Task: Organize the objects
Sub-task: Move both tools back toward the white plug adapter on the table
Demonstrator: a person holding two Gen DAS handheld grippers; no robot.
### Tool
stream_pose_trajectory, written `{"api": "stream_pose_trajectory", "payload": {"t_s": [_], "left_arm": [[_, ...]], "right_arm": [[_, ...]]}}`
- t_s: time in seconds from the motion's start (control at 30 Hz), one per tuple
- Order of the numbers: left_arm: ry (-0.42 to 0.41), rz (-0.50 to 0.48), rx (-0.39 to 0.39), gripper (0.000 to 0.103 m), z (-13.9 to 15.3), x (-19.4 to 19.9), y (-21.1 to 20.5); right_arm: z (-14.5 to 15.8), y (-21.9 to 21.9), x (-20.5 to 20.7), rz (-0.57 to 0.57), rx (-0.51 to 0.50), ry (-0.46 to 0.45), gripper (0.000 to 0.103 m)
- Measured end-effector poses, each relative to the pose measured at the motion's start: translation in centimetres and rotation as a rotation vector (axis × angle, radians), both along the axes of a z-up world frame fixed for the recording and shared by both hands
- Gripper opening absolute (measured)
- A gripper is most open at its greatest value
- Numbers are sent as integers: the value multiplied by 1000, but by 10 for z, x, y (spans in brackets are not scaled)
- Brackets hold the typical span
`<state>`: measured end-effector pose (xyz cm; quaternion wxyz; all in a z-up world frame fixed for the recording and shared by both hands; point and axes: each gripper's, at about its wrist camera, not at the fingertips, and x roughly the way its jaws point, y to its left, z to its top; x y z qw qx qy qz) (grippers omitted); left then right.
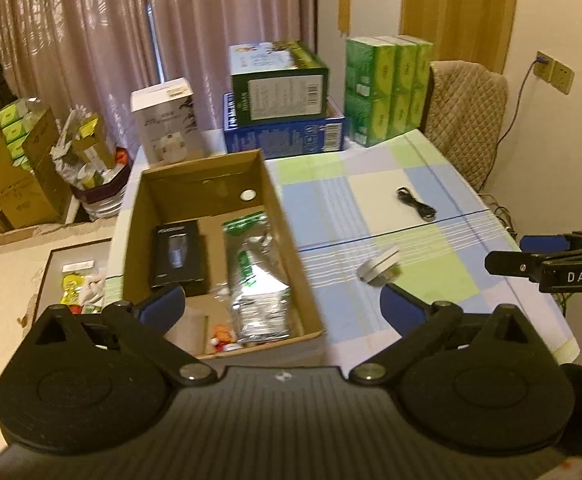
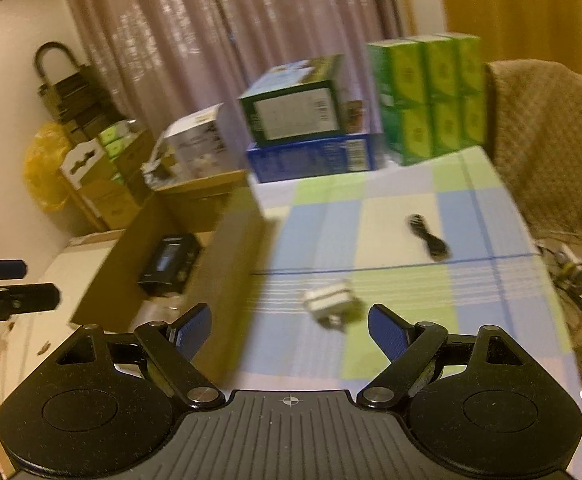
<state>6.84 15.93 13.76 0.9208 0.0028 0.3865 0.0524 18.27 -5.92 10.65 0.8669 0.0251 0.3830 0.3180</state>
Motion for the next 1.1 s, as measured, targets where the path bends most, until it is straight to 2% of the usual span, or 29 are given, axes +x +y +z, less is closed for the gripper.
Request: {"api": "stream_pose_trajectory", "payload": {"t_s": [0.17,0.37,0.77,1.1], "left_arm": [[-19,-45,13,102,-6,9,-29],[-33,-68,-12,102,-17,23,-59],[-49,-87,-63,102,-52,51,-113],[-119,14,-93,102,-93,65,-128]], "right_arm": [[-7,-37,1,-53,-38,-19,83],[-13,-75,3,-117,-46,-14,83],[-31,-118,16,-190,-64,3,83],[-48,-138,35,-252,-58,-16,83]]}}
